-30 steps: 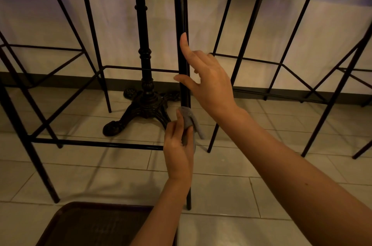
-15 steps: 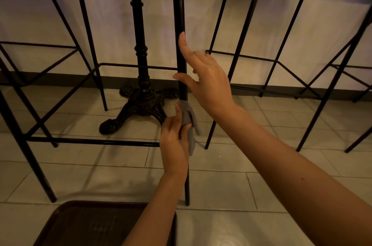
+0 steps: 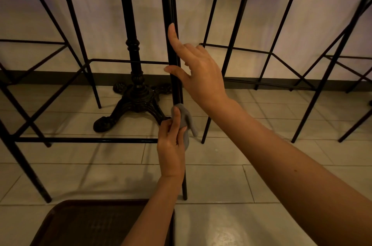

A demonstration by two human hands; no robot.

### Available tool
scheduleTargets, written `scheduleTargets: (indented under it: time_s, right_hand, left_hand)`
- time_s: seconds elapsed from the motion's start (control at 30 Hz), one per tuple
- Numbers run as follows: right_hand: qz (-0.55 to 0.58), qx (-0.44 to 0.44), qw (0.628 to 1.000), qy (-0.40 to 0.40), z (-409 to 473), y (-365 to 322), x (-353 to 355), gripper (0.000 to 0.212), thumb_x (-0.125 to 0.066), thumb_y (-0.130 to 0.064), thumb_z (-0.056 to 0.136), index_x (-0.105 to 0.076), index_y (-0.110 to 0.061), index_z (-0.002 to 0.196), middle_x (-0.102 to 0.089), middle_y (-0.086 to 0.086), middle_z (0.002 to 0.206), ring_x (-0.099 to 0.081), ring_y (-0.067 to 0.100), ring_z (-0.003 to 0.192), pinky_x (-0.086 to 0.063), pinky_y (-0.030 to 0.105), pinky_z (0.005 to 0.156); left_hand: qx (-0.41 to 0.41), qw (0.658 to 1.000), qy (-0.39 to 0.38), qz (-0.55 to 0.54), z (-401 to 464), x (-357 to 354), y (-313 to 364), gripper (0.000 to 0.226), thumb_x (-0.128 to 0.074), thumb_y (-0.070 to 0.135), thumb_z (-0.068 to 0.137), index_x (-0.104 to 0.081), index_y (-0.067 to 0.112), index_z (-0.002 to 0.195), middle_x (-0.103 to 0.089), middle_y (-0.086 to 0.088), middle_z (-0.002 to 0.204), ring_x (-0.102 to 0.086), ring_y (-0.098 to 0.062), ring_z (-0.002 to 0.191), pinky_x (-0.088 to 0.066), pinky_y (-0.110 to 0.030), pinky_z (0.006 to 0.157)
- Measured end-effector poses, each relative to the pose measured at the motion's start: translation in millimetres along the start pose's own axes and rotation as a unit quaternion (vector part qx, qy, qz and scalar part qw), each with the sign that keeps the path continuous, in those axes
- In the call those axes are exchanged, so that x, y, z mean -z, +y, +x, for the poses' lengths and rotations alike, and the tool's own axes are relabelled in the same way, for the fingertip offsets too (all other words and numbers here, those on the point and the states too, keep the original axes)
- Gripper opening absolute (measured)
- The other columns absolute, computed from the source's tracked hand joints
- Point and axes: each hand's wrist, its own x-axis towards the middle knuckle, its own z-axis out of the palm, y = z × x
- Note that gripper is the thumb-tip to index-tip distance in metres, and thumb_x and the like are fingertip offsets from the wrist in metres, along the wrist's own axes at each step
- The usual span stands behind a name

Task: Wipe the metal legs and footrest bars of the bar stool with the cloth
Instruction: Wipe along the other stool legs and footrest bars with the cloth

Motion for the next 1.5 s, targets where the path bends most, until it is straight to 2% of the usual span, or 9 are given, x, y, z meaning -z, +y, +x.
scheduleTargets:
  time_s: [0.07,0.2,0.37,0.6,0.8,0.93,1.1,1.33,1.5]
  right_hand:
    - [0.001,0.000,1.000,0.002,0,0,0,0.068,-0.069,-0.020,0.080,-0.037,-0.009,0.139,-0.061,0.002,0.083,-0.050,0.020,0.071,-0.051,0.039,0.056]
    - [-0.004,-0.002,1.000,0.001,0,0,0,0.068,-0.069,-0.021,0.080,-0.036,-0.009,0.139,-0.060,0.002,0.081,-0.046,0.018,0.070,-0.049,0.037,0.057]
    - [-0.012,-0.004,1.000,-0.003,-1,0,-1,0.069,-0.068,-0.023,0.082,-0.034,-0.012,0.141,-0.060,0.000,0.083,-0.050,0.019,0.073,-0.051,0.038,0.061]
    - [-0.011,-0.004,1.000,-0.002,-1,-1,1,0.069,-0.069,-0.022,0.081,-0.034,-0.012,0.140,-0.061,0.000,0.083,-0.048,0.019,0.072,-0.050,0.039,0.055]
    - [-0.003,-0.006,1.000,-0.001,-1,-2,0,0.068,-0.068,-0.022,0.082,-0.034,-0.012,0.140,-0.061,0.001,0.084,-0.050,0.020,0.074,-0.051,0.039,0.056]
    - [-0.008,-0.005,1.000,0.002,-1,-2,0,0.067,-0.068,-0.022,0.081,-0.036,-0.012,0.140,-0.061,0.001,0.083,-0.047,0.017,0.072,-0.048,0.034,0.053]
    - [-0.009,-0.004,1.000,-0.002,-2,-3,1,0.066,-0.067,-0.023,0.082,-0.036,-0.011,0.140,-0.061,0.001,0.081,-0.045,0.016,0.071,-0.045,0.030,0.053]
    - [-0.001,-0.014,1.000,0.007,-3,-5,0,0.066,-0.068,-0.020,0.082,-0.037,-0.012,0.139,-0.059,0.001,0.080,-0.041,0.013,0.072,-0.040,0.025,0.055]
    - [0.011,-0.023,1.000,-0.015,-5,-8,9,0.068,-0.066,-0.020,0.084,-0.032,-0.014,0.142,-0.061,0.002,0.092,-0.049,0.017,0.080,-0.050,0.033,0.064]
  left_hand:
    - [0.017,1.000,-0.008,0.002,3,2,2,0.041,-0.050,0.019,0.091,-0.046,0.024,0.132,-0.049,0.008,0.102,-0.047,0.004,0.094,-0.045,-0.026,0.097]
    - [-0.058,0.995,-0.005,0.076,4,2,2,0.048,-0.036,0.037,0.094,-0.026,0.026,0.139,-0.054,-0.011,0.103,-0.050,-0.008,0.090,-0.048,-0.021,0.088]
    - [-0.044,0.991,-0.046,0.113,-9,2,-8,0.046,-0.028,0.042,0.095,-0.031,0.028,0.139,-0.054,-0.014,0.111,-0.059,-0.022,0.093,-0.056,-0.037,0.082]
    - [-0.081,0.982,-0.042,0.165,-16,2,-17,0.048,-0.037,0.030,0.091,-0.034,0.023,0.138,-0.040,0.000,0.115,-0.046,-0.011,0.101,-0.050,-0.026,0.088]
    - [-0.090,0.978,-0.049,0.183,-21,4,-20,0.049,-0.025,0.040,0.096,-0.022,0.022,0.141,-0.037,-0.001,0.126,-0.042,-0.010,0.110,-0.040,-0.022,0.090]
    - [-0.101,0.972,-0.052,0.205,-24,5,-26,0.057,-0.050,0.025,0.087,-0.029,0.015,0.139,-0.052,-0.008,0.118,-0.046,-0.015,0.102,-0.057,-0.035,0.080]
    - [-0.048,0.986,-0.031,0.155,-25,0,-17,0.051,-0.041,0.028,0.089,-0.031,0.019,0.138,-0.059,-0.011,0.107,-0.042,-0.017,0.095,-0.056,-0.038,0.076]
    - [-0.155,0.944,-0.093,0.277,-25,6,-37,0.087,-0.074,0.002,0.069,-0.024,0.013,0.140,-0.061,-0.016,0.101,-0.042,-0.022,0.091,-0.055,-0.038,0.076]
    - [-0.156,0.950,-0.076,0.260,-23,10,-38,0.077,-0.070,0.011,0.073,-0.030,0.019,0.138,-0.061,-0.012,0.100,-0.044,-0.020,0.086,-0.056,-0.035,0.075]
